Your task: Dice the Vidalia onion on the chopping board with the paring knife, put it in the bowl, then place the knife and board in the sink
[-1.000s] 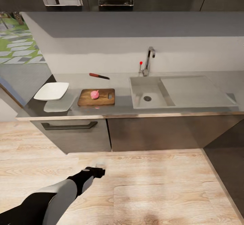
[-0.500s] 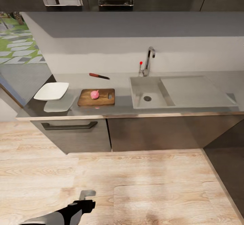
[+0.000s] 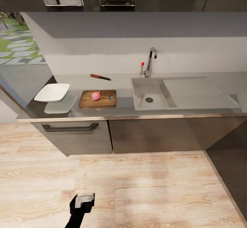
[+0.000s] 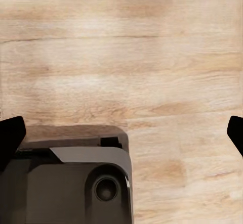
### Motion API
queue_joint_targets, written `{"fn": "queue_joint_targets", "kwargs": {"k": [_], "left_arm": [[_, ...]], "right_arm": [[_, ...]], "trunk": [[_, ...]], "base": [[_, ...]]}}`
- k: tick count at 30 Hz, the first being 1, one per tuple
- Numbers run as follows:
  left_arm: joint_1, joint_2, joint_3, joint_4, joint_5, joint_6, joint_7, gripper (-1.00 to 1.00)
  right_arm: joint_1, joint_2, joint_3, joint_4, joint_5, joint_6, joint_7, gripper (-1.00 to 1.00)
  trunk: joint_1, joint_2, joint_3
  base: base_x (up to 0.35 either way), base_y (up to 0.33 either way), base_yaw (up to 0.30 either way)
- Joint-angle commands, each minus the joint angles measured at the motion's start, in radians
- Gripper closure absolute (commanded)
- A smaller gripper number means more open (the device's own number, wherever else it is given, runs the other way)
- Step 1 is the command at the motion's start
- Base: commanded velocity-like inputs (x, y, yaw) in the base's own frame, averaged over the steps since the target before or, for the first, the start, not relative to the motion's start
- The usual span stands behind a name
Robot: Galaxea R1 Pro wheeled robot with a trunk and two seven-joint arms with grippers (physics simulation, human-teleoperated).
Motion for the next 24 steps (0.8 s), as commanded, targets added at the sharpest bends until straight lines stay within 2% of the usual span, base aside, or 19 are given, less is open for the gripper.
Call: {"fn": "queue_joint_targets", "kwargs": {"k": [1,7,13,19,24], "left_arm": [[0.008,-0.001,0.000,0.004,0.001,-0.025,0.002,-1.00],[0.041,0.001,0.000,0.005,0.001,-0.053,0.000,-1.00],[0.060,0.009,0.000,0.005,0.001,-0.058,-0.001,-1.00],[0.077,0.021,0.000,0.004,0.001,-0.060,-0.001,-1.00],[0.083,0.037,0.000,0.003,0.001,-0.060,-0.001,-1.00]], "right_arm": [[0.000,0.000,0.002,-0.031,0.001,0.023,-0.006,-1.00],[-0.009,-0.001,0.002,-0.130,0.001,0.081,-0.008,-1.00],[-0.078,0.000,0.002,-0.171,0.001,0.194,-0.042,-1.00],[-0.107,-0.001,0.002,-0.182,0.000,0.223,-0.054,-1.00],[-0.161,0.001,0.002,-0.223,-0.001,0.252,-0.057,-1.00]], "trunk": [[0.001,-0.002,-0.002],[0.001,-0.002,-0.002],[0.001,-0.002,-0.002],[0.001,-0.002,-0.002],[0.001,-0.002,-0.002]], "base": [[0.000,0.000,0.000],[0.000,0.000,0.000],[0.000,0.000,0.000],[0.000,0.000,0.000],[0.000,0.000,0.000]]}}
